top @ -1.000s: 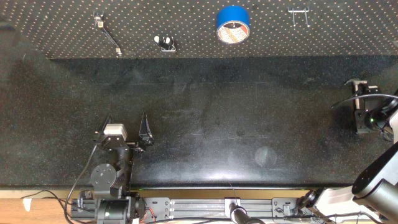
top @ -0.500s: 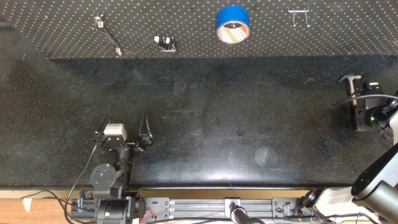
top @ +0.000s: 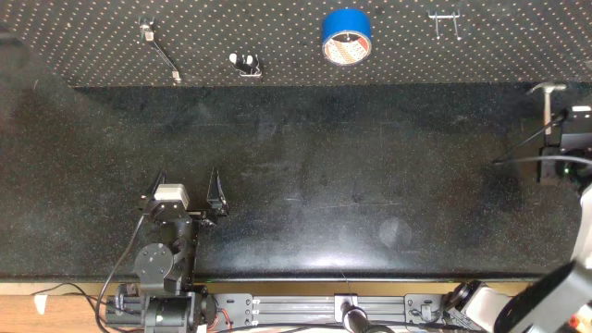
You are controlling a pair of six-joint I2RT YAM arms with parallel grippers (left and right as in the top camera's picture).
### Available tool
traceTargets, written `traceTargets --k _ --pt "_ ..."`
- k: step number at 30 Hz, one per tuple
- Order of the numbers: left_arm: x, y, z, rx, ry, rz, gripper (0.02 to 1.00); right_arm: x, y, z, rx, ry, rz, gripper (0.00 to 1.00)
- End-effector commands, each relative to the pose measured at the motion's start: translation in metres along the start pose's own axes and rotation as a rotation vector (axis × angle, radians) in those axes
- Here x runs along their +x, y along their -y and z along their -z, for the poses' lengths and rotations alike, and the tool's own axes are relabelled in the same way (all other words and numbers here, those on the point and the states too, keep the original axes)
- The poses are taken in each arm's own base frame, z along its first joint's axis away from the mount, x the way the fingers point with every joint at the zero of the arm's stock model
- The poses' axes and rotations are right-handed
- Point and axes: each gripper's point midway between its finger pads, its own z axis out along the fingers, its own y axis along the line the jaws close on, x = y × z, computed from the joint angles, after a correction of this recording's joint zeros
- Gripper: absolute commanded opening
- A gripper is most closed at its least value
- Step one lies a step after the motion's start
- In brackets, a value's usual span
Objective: Place Tools Onto Pegboard
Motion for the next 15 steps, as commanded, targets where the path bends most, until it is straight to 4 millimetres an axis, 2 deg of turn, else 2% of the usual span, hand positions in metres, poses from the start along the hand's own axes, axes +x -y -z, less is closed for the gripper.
traceTargets --k 1,3,5,10,13,15 --pt "0.001 0.003 0.0 0.02 0.0 -0.009 0.996 -0.042 -0.024 0.052 -0.029 0.218 -0.058 0.075" --pt "0.001 0.003 0.0 0.02 0.0 -0.009 0.996 -0.056 -0.042 0.069 -0.05 0.281 -0.062 0.077" --pt "0.001 0.003 0.0 0.02 0.0 -0.009 0.996 -0.075 -0.074 0.088 -0.093 0.356 -0.02 0.075" --pt "0.001 0.003 0.0 0.02 0.0 -0.009 0.996 -0.105 -0.138 0.124 -0.189 0.51 0.139 0.075" --pt "0.001 0.003 0.0 0.02 0.0 -0.009 0.996 -0.107 -0.157 0.123 -0.233 0.512 0.179 0.075" --pt "0.001 0.003 0.0 0.02 0.0 -0.009 0.998 -0.108 -0.163 0.117 -0.25 0.498 0.19 0.075"
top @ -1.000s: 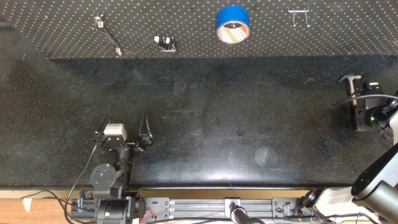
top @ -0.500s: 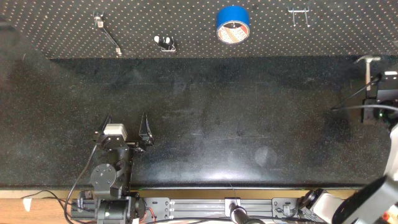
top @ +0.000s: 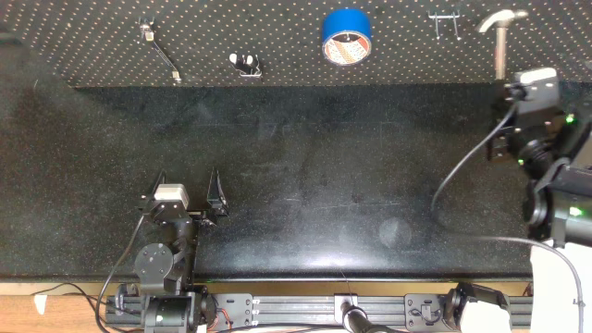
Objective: Place Tools Onto Pegboard
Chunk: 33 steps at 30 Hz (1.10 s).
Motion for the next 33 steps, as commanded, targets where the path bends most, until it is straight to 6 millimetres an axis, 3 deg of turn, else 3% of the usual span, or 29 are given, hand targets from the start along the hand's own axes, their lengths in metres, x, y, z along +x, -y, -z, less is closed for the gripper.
traceTargets --k 1,8,18,33 --pt "0.001 0.003 0.0 0.02 0.0 -0.009 0.996 -0.002 -0.019 -0.013 -0.071 -0.006 -0.007 0.075" --pt "0.001 0.003 0.0 0.02 0.0 -0.009 0.996 -0.017 -0.035 -0.033 -0.096 0.032 0.033 0.075" --pt "0.001 0.003 0.0 0.02 0.0 -0.009 0.996 0.004 -0.033 -0.073 -0.112 -0.055 -0.01 0.075" --pt "0.001 0.003 0.0 0.019 0.0 -0.009 0.993 0.012 -0.033 -0.099 -0.109 -0.08 -0.024 0.075"
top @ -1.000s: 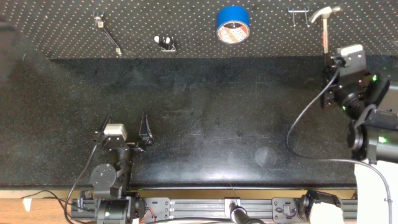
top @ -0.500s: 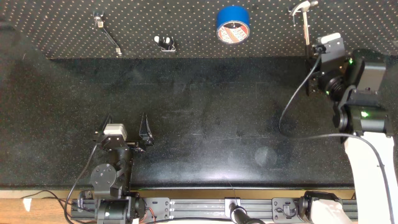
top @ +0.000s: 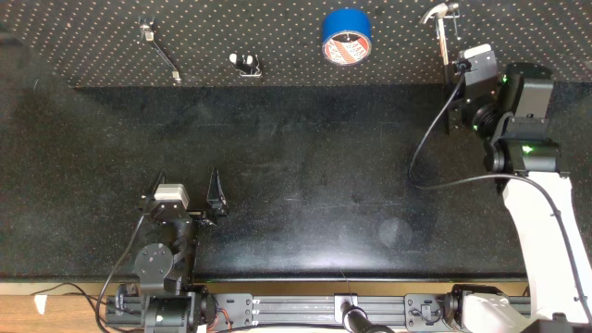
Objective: Place Tools Onto Pegboard
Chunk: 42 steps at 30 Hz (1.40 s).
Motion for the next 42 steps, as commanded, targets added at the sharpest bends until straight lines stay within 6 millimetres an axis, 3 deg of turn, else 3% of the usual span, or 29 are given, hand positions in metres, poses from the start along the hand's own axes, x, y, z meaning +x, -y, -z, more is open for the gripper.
traceTargets --k 1,14,15,16,19,22,24,26,30,37,40,42 --pt "0.001 0.003 0.0 0.02 0.0 -0.009 0.996 -0.005 0.004 -0.003 0.02 0.018 -0.021 0.077" --pt "0.001 0.003 0.0 0.02 0.0 -0.009 0.996 0.009 0.006 -0.02 0.008 -0.029 -0.051 0.082" --pt "0.001 0.003 0.0 0.02 0.0 -0.009 0.993 0.009 0.006 -0.021 0.008 -0.031 -0.052 0.275" --pt "0.001 0.003 0.0 0.02 0.0 -0.009 0.996 0.009 0.006 -0.021 0.008 -0.031 -0.051 0.367" --pt "0.001 0.003 0.0 0.02 0.0 -0.009 0.996 0.009 0.006 -0.021 0.008 -0.031 -0.051 0.38" --pt "0.001 0.003 0.0 0.02 0.0 -0.009 0.996 0.009 0.006 -0.021 0.008 -0.031 -0.051 0.524" --pt "0.001 0.003 0.0 0.02 0.0 -0.009 0.996 0.009 0.006 -0.021 0.008 -0.031 -0.051 0.568" --pt "0.001 0.003 0.0 0.02 0.0 -0.009 0.996 0.009 0.006 -0.021 0.008 -0.031 -0.051 0.669" --pt "0.001 0.003 0.0 0.02 0.0 -0.009 0.996 0.005 0.005 -0.017 0.011 -0.018 -0.047 1.0" --pt "0.001 0.003 0.0 0.02 0.0 -0.009 0.996 -0.004 0.008 0.01 0.073 0.023 -0.028 0.998" --pt "0.001 0.003 0.0 0.02 0.0 -0.009 0.996 0.013 0.005 0.02 0.095 0.02 -0.028 0.996" --pt "0.001 0.003 0.0 0.02 0.0 -0.009 0.996 0.036 -0.003 0.029 0.097 0.028 -0.038 0.996"
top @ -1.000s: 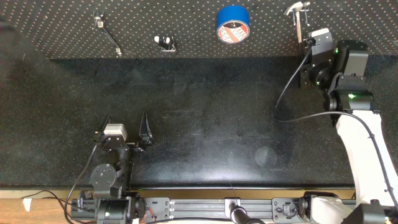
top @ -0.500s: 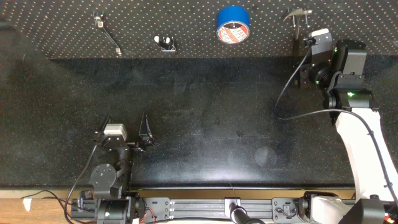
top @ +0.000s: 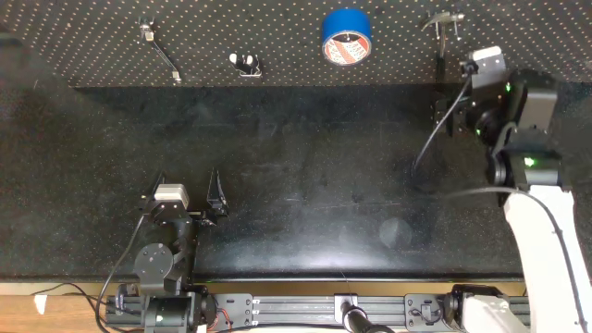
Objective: Place Tools Onto Pegboard
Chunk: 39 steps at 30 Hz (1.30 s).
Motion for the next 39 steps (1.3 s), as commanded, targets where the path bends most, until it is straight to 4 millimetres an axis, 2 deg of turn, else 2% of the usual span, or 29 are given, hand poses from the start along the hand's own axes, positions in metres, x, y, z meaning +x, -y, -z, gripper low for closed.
traceTargets --k 1,11,16,17,25,32,34,39 --pt "0.001 0.003 0.0 0.02 0.0 -0.009 0.996 0.037 -0.008 0.015 0.024 0.003 -0.018 0.993" --pt "0.001 0.003 0.0 0.02 0.0 -0.009 0.996 0.084 -0.016 0.048 0.059 0.329 -0.297 0.993" --pt "0.001 0.003 0.0 0.02 0.0 -0.009 0.996 0.093 -0.021 0.06 0.062 0.501 -0.259 0.991" --pt "0.001 0.003 0.0 0.02 0.0 -0.009 0.996 0.097 -0.021 0.061 0.067 0.515 -0.256 0.991" --pt "0.001 0.003 0.0 0.02 0.0 -0.009 0.996 0.086 -0.022 0.075 0.097 0.576 -0.15 0.991" --pt "0.001 0.003 0.0 0.019 0.0 -0.009 0.996 0.108 -0.023 0.078 0.13 0.518 -0.134 0.989" --pt "0.001 0.003 0.0 0.02 0.0 -0.009 0.996 0.102 -0.024 0.084 0.145 0.553 -0.088 0.989" --pt "0.001 0.003 0.0 0.02 0.0 -0.009 0.996 0.102 -0.027 0.083 0.152 0.547 -0.034 0.987"
